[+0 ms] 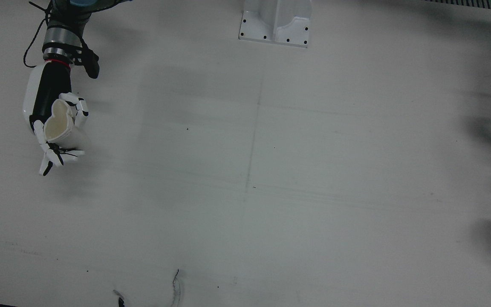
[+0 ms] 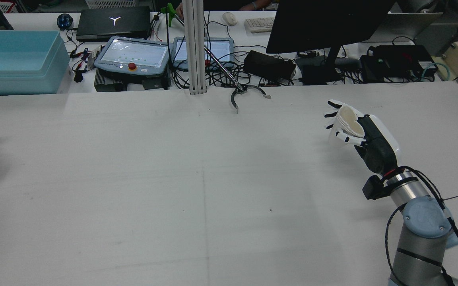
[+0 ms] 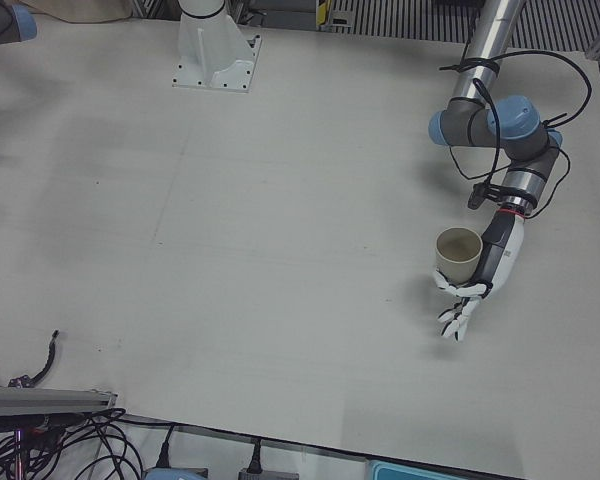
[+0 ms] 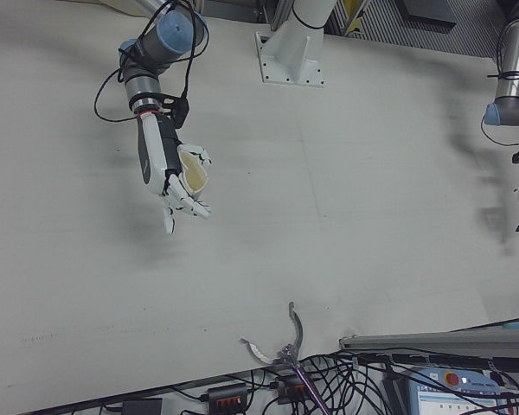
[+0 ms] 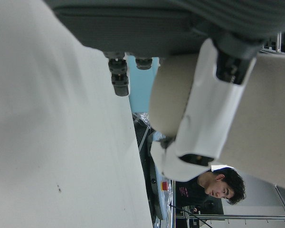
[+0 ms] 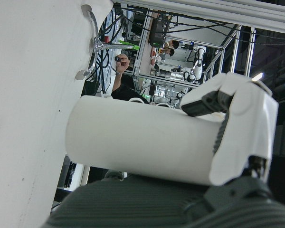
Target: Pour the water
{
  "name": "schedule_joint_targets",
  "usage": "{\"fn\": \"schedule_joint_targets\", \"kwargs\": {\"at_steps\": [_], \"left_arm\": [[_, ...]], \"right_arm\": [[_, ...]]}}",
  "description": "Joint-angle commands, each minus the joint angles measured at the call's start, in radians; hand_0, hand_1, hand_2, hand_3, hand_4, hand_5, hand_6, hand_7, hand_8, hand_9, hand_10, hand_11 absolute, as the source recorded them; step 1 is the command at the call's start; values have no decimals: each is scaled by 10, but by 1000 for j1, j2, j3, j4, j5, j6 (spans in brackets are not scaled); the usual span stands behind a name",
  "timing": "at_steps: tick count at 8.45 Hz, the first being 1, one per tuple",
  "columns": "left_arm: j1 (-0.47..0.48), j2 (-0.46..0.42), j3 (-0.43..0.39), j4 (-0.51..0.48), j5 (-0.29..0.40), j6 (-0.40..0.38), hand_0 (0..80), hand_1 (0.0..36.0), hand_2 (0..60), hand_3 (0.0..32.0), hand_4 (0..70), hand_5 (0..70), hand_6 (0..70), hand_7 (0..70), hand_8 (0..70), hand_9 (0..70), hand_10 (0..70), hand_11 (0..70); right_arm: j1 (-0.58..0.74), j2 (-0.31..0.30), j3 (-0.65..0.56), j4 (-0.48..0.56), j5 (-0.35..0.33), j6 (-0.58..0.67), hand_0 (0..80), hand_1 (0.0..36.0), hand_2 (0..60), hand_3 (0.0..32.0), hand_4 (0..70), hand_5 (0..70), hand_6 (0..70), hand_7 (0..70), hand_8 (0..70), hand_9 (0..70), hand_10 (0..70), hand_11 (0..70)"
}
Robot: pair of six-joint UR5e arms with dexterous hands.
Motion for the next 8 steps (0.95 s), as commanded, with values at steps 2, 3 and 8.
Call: {"fn": "schedule_joint_targets", "kwargs": {"at_steps": [2, 3, 8], "left_arm": [[4, 48, 31, -108, 6, -2, 800, 360, 600, 0, 700, 700, 135, 88, 35, 3, 98, 179], [5, 57, 35, -129, 12, -8, 800, 360, 190, 0, 484, 700, 132, 110, 27, 8, 91, 176], [19, 81, 35, -187, 36, -29, 447, 2, 0, 0, 158, 0, 24, 0, 0, 0, 16, 30]], "right_arm": [[-24, -9, -7, 1, -1, 23, 509, 360, 600, 0, 104, 131, 264, 301, 271, 346, 0, 0], [-36, -6, -8, 1, -1, 23, 512, 360, 600, 0, 98, 133, 269, 300, 267, 338, 0, 0], [-53, -2, -11, 1, 0, 25, 517, 360, 600, 0, 68, 138, 277, 294, 261, 324, 0, 0]]}}
